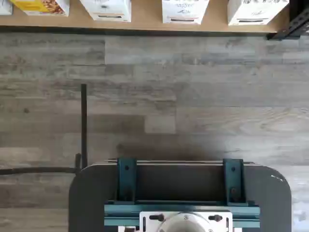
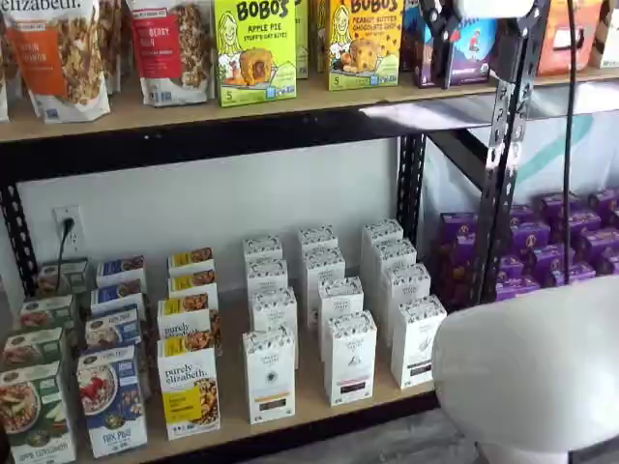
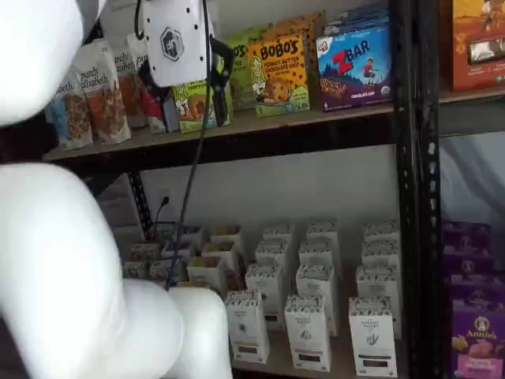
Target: Pick up the white box with a yellow strip in the middle, on the bottom shelf, the fourth box from the left
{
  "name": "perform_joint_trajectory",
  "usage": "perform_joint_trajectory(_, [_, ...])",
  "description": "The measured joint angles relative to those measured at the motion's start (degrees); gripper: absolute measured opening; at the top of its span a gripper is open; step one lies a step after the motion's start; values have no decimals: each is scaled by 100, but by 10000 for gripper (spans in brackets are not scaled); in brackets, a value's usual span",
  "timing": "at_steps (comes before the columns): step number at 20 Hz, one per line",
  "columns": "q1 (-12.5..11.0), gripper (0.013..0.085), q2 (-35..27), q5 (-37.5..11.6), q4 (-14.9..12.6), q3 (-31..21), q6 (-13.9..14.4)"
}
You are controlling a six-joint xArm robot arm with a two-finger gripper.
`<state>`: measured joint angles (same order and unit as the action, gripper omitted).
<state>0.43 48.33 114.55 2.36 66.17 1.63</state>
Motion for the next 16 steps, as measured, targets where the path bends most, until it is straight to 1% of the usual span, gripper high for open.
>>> perform_joint_trajectory(3, [-207,850,-38,73,225,33,-102])
perform_joint_trajectory(6, [-209,850,-31,56,220,31,-113])
perform_joint_trajectory(8, [-195,850,-25,29,199,15,-112])
perform_joint_trajectory(10, [-129,850,-12,-20,131,-37,-79])
perform_joint_trajectory(13, [-75,850,11,-151,113,-230,-35])
perform_joint_trajectory(16, [81,850,49,-366,17,-491,73])
